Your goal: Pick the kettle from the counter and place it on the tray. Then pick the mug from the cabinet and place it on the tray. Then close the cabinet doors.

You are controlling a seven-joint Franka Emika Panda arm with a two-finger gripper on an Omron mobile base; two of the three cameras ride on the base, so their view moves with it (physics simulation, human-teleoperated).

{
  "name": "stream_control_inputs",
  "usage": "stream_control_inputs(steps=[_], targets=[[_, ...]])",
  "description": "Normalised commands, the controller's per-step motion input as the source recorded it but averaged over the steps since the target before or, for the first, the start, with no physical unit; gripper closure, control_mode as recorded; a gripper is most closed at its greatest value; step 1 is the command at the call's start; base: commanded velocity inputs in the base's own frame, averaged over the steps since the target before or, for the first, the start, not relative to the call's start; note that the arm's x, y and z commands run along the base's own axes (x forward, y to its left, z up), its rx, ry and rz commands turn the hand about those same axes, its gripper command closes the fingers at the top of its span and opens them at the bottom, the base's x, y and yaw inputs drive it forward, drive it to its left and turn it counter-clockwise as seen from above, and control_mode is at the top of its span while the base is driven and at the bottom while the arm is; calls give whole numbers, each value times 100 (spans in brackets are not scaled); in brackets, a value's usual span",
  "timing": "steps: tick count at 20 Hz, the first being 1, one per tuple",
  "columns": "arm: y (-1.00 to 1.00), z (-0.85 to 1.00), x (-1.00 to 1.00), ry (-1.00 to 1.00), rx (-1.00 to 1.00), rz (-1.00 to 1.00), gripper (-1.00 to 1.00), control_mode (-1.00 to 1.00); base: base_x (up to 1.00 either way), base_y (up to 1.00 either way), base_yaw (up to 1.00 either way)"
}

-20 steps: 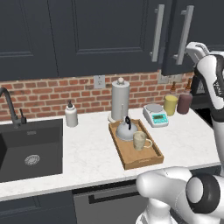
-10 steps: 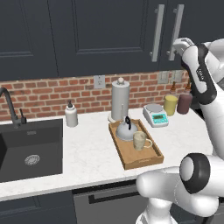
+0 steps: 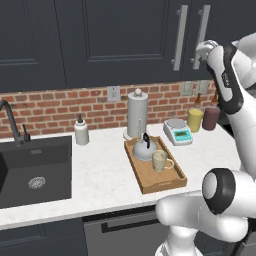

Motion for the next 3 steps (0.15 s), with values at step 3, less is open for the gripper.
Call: stream_control_inputs(steps=[3], targets=[[0, -22, 44, 6, -7, 0, -100, -100, 0, 0, 0]])
